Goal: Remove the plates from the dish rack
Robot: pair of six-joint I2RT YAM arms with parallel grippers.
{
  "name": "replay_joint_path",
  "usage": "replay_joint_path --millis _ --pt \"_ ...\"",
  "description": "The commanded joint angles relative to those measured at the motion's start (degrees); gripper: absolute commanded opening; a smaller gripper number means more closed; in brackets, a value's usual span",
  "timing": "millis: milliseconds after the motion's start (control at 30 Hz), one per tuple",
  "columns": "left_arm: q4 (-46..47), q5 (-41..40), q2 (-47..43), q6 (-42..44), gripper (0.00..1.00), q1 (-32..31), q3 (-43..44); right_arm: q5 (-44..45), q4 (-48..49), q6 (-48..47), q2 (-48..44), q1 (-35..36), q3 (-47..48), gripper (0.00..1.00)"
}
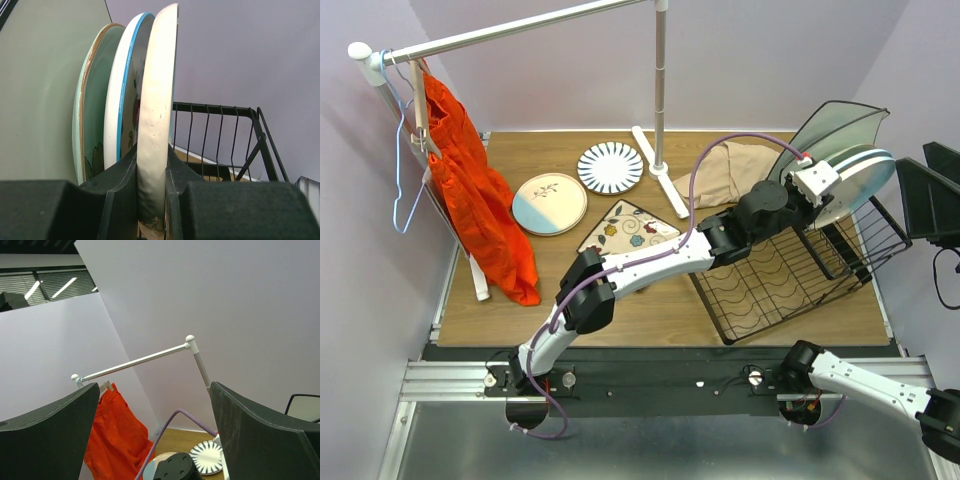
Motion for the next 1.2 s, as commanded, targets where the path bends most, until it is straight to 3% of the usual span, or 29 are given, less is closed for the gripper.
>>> replay_joint_path --millis 0,467,1167 --pt "10.67 2.64 -8.66 -6.11 0.0 -1.95 1.77 0.65 0.78 -0.8 1.32 0.05 0.87 1.0" --pt "13.04 4.93 -12.17 -9.72 0.0 -2.21 0.46 1.35 0.78 -0.36 1.14 0.05 0.17 1.0" --pt "12.69 1.76 -28.08 -21.32 0.0 -1.95 -16.24 -1.11 0.78 2.19 4.39 0.05 -0.18 1.0"
